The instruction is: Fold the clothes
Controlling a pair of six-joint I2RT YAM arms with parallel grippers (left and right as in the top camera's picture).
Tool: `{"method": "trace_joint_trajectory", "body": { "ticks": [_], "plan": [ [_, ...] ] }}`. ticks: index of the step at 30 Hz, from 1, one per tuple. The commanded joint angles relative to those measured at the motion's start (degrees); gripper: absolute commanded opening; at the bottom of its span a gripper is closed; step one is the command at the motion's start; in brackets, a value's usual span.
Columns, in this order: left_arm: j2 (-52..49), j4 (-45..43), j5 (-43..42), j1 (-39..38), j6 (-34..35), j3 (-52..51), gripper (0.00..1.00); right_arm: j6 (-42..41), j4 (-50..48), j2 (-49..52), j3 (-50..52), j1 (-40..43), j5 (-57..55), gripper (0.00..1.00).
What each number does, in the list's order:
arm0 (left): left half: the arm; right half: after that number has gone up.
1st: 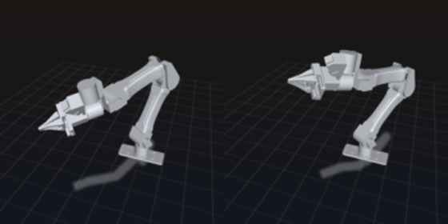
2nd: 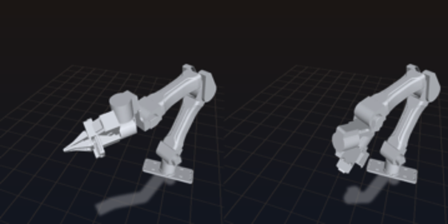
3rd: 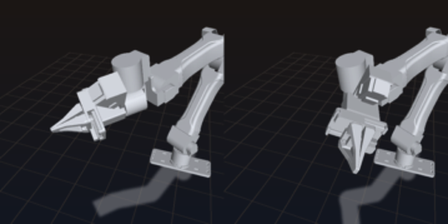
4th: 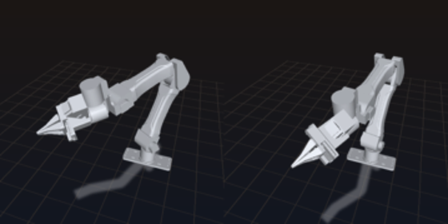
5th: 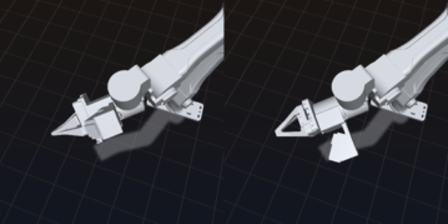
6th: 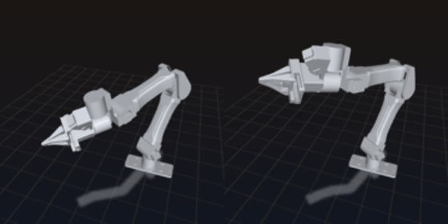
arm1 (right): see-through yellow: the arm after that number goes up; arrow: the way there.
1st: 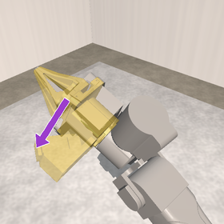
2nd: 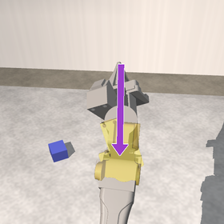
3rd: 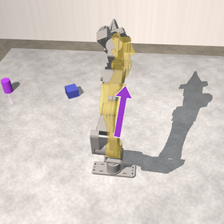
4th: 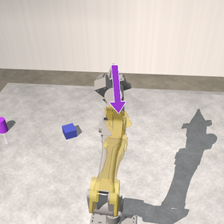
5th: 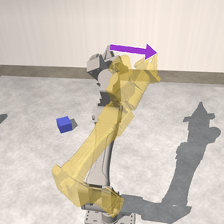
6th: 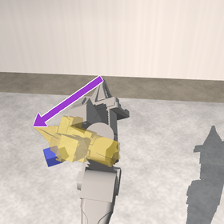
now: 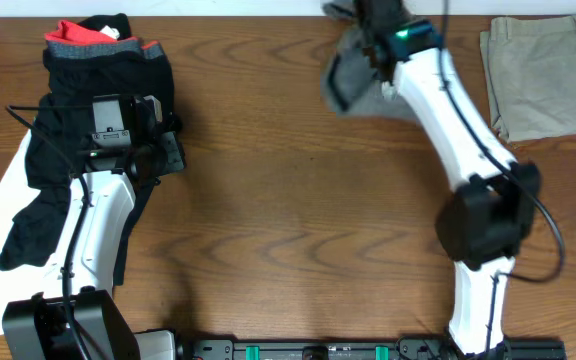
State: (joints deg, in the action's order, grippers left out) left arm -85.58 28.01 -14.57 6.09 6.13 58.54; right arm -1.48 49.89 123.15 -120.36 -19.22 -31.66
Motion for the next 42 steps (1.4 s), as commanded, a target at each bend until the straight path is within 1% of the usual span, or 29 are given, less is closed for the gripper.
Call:
{"method": "trace_joint_trajectory", "body": {
  "ticks": [1,8,16,19,21,24,27,33,35,39,42],
  "plan": [
    [-0.3,-0.1,0.8,0.0,-0.5,1.0,0.27,-0.6,0.3,-4.0,-1.6,1.2,1.6,0.01],
    [-0.3,-0.1,0.8,0.0,-0.6,0.9,0.27,-1.3,3.3,-3.9,-1.6,3.0,6.6,0.01],
    [-0.3,-0.1,1.4,0.0,-0.5,0.9,0.27,-1.3,3.5,-4.0,-1.6,3.8,6.6,0.01],
    [-0.3,-0.1,1.8,0.0,-0.5,0.9,0.27,-1.9,3.4,-4.8,-2.0,4.9,6.1,0.01],
    [-0.3,-0.1,1.8,0.0,-0.5,0.9,0.27,-3.8,3.7,-5.5,-2.9,5.9,4.2,0.01],
    [-0.3,-0.1,1.8,0.0,-0.5,0.9,0.27,-9.2,4.0,-7.2,-4.6,8.2,-1.7,0.01],
    [-0.3,-0.1,1.8,0.0,-0.5,0.9,0.27,-17.1,4.6,-9.0,-5.6,11.5,-9.6,0.02],
    [-0.3,-0.1,1.8,0.0,-0.6,0.9,0.27,-27.1,7.1,-11.1,-5.6,19.1,-18.1,0.01],
    [-0.3,-0.1,1.8,0.0,-0.5,0.9,0.27,-33.0,8.8,-11.2,-5.6,21.3,-20.7,0.01],
    [-0.3,-0.1,1.8,0.0,-0.5,0.9,0.27,-52.5,15.5,-11.4,-5.6,24.7,-24.9,0.01],
    [-0.3,-0.1,1.8,0.0,-0.5,0.9,0.27,-61.4,20.8,-11.5,-5.6,26.5,-24.9,0.01]
  ]
}}
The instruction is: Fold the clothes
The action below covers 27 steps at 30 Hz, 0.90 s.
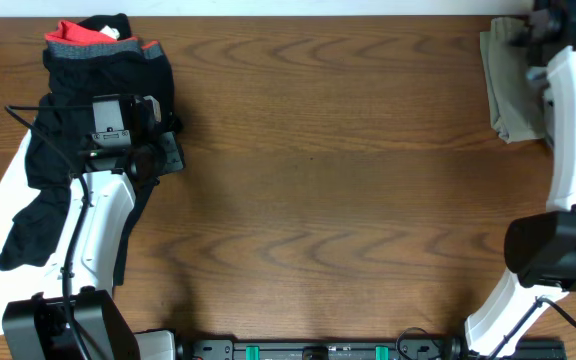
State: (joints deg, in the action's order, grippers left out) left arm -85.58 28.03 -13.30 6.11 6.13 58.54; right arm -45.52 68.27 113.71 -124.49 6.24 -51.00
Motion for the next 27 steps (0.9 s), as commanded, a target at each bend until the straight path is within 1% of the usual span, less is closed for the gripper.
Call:
{"method": "trace_joint_trajectory", "body": {
  "ticks": [1,3,6,10,12,16,23,27],
  "plan": [
    [-0.3,-0.1,0.5,0.0,-0.5,0.9,0.27,-21.4,4.6,-2.1,-1.4,1.8,-4.8,0.01],
    [-0.3,-0.1,0.5,0.0,-0.5,0.9,0.27,-31.3,8.1,-2.1,-1.2,3.6,-1.1,0.01],
    [-0.3,-0.1,0.5,0.0,-0.5,0.9,0.27,-39.7,6.8,-2.0,0.0,6.5,6.2,0.02],
    [-0.3,-0.1,0.5,0.0,-0.5,0.9,0.27,-37.6,-2.3,-0.8,1.1,9.9,14.2,0.02],
    [-0.3,-0.1,0.5,0.0,-0.5,0.9,0.27,-36.0,-6.3,-0.1,1.1,10.7,15.9,0.02],
    [-0.3,-0.1,0.5,0.0,-0.5,0.9,0.27,-35.6,-11.8,1.2,1.1,10.4,16.2,0.02],
    [-0.3,-0.1,0.5,0.0,-0.5,0.9,0.27,-35.7,-13.2,2.4,1.1,8.0,15.9,0.02],
    [-0.3,-0.2,0.5,0.0,-0.5,0.9,0.27,-35.9,-13.2,2.4,1.1,8.3,16.8,0.02]
  ]
}}
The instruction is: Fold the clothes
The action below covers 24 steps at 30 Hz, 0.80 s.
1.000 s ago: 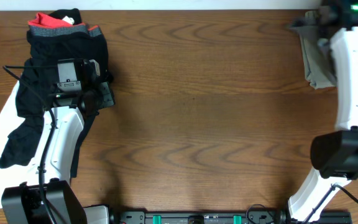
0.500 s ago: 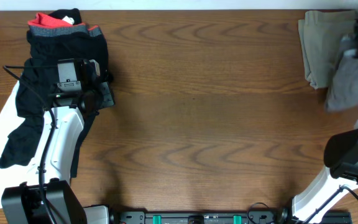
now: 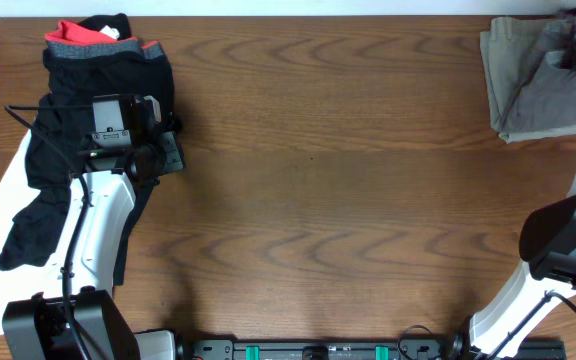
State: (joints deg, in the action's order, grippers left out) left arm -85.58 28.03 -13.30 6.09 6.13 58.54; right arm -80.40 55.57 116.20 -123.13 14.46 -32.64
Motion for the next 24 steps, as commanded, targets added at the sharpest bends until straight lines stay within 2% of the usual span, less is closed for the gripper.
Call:
{"method": "trace_joint_trajectory", "body": {
  "ticks": [1,11,24],
  "plan": [
    [-0.3,-0.1,0.5,0.0,-0.5,0.9,0.27,-1.0,-0.5,0.0,-0.3,0.3,-1.2,0.02],
    [-0.3,-1.0,0.5,0.0,-0.5,0.9,0.27,-1.0,-0.4,2.7,-0.3,1.5,2.9,0.01],
    [-0.3,-2.1,0.6,0.0,-0.5,0.9,0.27,-2.3,0.2,8.5,-0.3,4.0,2.7,0.02]
  ]
}}
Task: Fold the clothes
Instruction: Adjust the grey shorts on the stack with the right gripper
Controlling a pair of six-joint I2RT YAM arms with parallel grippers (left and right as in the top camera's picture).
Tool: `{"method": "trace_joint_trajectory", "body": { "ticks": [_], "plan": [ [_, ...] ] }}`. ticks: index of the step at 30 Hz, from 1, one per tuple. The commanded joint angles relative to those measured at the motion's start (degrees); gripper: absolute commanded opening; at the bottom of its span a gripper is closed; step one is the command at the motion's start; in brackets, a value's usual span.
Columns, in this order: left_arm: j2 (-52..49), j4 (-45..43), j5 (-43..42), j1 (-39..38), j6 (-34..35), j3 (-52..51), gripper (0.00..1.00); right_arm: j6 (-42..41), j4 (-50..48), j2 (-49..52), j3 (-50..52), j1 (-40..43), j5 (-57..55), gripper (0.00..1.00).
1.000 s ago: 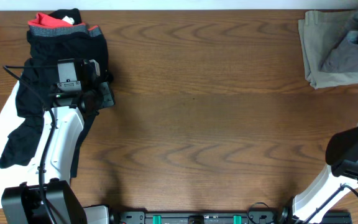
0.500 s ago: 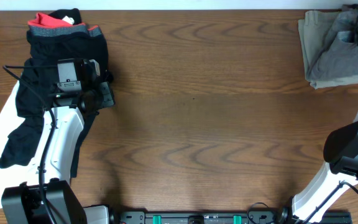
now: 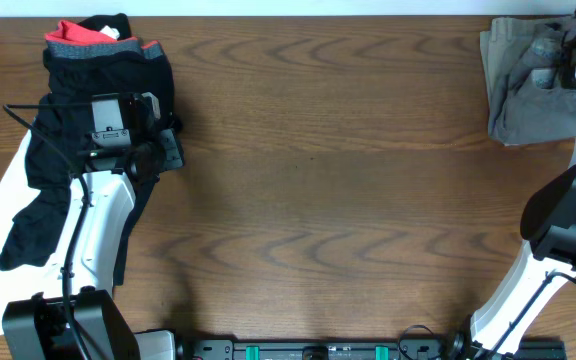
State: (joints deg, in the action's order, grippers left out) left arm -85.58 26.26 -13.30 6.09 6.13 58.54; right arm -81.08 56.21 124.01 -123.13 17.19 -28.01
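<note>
A folded grey garment (image 3: 531, 100) lies at the far right corner on top of a beige folded piece (image 3: 489, 45), of which only the left edge shows. My right gripper (image 3: 571, 33) sits over the grey garment's far end, at the frame edge. Its jaws are too small to read. A heap of black clothes (image 3: 63, 100) with a red and grey waistband (image 3: 86, 37) lies at the far left. My left gripper (image 3: 165, 148) hovers at the heap's right edge, dark against the cloth, and its state is unclear.
The wooden table (image 3: 318, 180) stretches between the two piles. Black cloth (image 3: 28, 235) trails down beside the white left arm. The right arm's dark joint (image 3: 568, 225) stands at the right edge. A black rail (image 3: 318, 350) runs along the front.
The grey garment, which hung loosely from my right gripper over the beige piece, now lies flatter and covers most of that piece. The right gripper has shifted slightly. The left arm is unchanged.
My right gripper first held the grey garment up at the far middle of the table. Then it was at the far right corner by the beige piece. Later the garment draped onto that piece, and now it rests on it. The left arm stayed still.
</note>
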Motion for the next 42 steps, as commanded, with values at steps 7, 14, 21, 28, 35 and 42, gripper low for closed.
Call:
{"method": "trace_joint_trajectory", "body": {
  "ticks": [7,14,21,28,35,42],
  "plan": [
    [-0.9,-0.3,0.5,0.0,-0.5,0.9,0.27,-1.2,-0.7,-0.6,-0.3,1.6,-1.7,0.02],
    [-1.6,-0.2,0.5,-0.1,-0.5,0.9,0.27,1.0,0.5,-5.4,-0.3,1.7,-2.1,0.02],
    [-2.4,-0.3,0.5,-0.1,-0.5,0.9,0.27,1.0,0.6,-6.8,-0.3,2.0,-2.1,0.02],
    [-3.6,-0.3,0.5,-0.1,-0.5,0.9,0.27,1.0,0.6,-6.5,-0.2,2.0,-3.3,0.02],
    [-4.4,-1.7,0.5,-0.1,-0.5,0.9,0.27,1.0,-2.2,-2.6,-0.2,2.0,-3.6,0.02],
    [-4.4,-2.8,0.5,-0.1,-0.5,0.9,0.27,1.0,-6.7,4.5,-0.2,1.9,-3.1,0.02]
  ]
}}
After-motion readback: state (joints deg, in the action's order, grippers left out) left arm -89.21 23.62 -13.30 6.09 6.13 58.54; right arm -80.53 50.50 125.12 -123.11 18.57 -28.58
